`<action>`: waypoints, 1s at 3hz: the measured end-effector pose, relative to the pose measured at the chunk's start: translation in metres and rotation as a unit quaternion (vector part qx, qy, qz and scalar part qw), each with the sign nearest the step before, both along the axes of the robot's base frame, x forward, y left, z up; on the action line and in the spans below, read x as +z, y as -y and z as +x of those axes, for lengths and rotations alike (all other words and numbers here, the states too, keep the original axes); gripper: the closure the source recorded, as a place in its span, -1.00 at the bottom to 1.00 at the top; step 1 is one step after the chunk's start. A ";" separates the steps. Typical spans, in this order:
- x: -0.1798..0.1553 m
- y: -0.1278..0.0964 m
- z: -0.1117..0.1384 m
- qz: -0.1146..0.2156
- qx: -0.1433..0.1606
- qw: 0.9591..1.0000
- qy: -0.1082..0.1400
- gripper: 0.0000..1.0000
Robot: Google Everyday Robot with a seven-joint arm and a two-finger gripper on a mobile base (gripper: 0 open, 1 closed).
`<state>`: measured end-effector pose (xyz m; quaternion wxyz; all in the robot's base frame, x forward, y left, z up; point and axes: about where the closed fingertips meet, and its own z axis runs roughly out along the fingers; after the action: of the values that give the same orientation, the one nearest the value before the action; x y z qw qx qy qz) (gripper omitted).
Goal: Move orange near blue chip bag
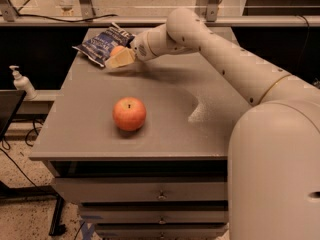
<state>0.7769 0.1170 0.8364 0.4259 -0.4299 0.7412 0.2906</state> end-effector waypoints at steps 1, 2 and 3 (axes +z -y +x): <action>0.001 0.001 0.000 0.001 -0.001 1.000 0.001 -1.00; 0.009 0.018 0.004 0.005 -0.010 1.000 0.006 -1.00; 0.020 0.065 0.009 0.014 -0.031 0.999 0.016 -1.00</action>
Offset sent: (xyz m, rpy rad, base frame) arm 0.0091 -0.0455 0.0231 0.0215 -0.0333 -0.0522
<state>0.7857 0.0518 0.8566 0.4523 -0.4050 0.7435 0.2805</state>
